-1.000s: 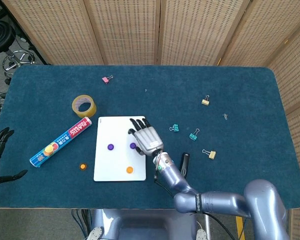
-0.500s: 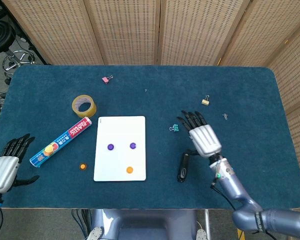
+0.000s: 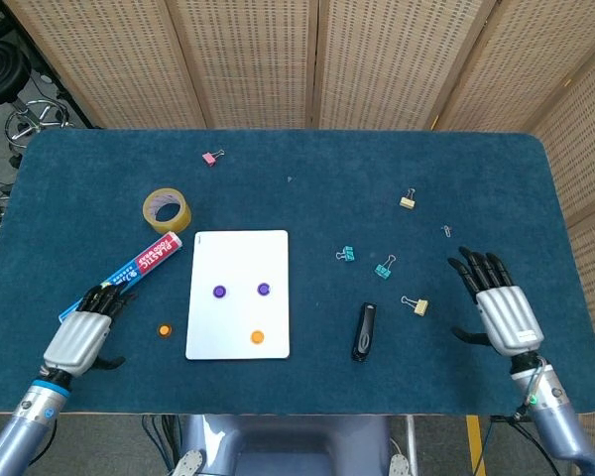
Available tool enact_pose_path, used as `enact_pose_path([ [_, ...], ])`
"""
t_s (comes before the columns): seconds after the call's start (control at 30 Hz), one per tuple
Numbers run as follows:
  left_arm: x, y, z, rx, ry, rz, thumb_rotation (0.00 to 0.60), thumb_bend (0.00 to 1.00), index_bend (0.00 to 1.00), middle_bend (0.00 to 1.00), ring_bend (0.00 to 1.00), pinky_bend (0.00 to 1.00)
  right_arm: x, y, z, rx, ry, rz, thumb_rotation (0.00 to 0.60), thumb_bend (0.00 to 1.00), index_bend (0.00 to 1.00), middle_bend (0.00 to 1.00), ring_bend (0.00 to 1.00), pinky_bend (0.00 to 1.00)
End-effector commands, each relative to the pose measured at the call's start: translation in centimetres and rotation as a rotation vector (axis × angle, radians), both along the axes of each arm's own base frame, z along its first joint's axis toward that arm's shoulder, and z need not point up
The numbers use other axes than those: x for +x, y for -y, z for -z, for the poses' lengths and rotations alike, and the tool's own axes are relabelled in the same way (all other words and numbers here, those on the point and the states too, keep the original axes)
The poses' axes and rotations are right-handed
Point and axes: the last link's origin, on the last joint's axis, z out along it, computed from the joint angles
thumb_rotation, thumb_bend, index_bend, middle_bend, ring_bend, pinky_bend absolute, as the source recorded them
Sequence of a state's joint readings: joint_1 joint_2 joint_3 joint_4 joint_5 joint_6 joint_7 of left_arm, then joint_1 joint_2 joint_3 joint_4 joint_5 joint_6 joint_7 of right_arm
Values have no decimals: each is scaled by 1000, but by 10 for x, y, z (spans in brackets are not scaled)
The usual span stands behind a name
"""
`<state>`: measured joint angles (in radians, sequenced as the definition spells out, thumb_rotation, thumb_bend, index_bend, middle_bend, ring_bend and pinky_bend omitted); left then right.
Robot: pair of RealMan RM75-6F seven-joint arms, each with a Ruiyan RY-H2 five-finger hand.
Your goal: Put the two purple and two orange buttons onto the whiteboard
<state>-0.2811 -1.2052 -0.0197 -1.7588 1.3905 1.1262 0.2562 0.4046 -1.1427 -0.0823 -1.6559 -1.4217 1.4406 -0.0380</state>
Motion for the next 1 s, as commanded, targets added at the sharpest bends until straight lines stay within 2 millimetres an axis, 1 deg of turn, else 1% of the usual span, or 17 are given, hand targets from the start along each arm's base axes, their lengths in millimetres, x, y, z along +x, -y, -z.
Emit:
enact_pose_path([
  [0.03, 2, -7, 13, -27, -13, 7, 600, 102, 157, 0, 0, 0, -15, -17, -9, -14, 6, 29, 600, 66, 72, 0, 0, 0],
  [0.13, 5, -10, 27, -45, -38, 14, 600, 124, 181, 0, 0, 0, -26, -31, -15, -37, 38, 55, 600, 63, 72, 0, 0, 0],
  [0.27, 10, -15, 43, -54, -61, 9, 600, 211, 214, 0, 0, 0, -36, -46, -22, -64, 105, 88, 600, 57, 73, 0, 0, 0],
  [0.33, 11, -15, 48, -50, -82, 0, 600, 230, 225, 0, 0, 0, -39, -50, -24, -69, 123, 85, 600, 57, 76, 0, 0, 0],
  [0.57, 12, -13, 57, -47, -99, -36, 600, 278, 250, 0, 0, 0, -43, -54, -30, -70, 139, 82, 600, 57, 86, 0, 0, 0],
  [0.73, 11, -13, 66, -50, -95, -53, 600, 291, 316, 0, 0, 0, -41, -56, -32, -75, 144, 69, 600, 57, 89, 0, 0, 0],
  [1.0, 11, -16, 73, -41, -74, -70, 600, 309, 319, 0, 0, 0, -40, -58, -33, -81, 142, 59, 600, 58, 94, 0, 0, 0],
])
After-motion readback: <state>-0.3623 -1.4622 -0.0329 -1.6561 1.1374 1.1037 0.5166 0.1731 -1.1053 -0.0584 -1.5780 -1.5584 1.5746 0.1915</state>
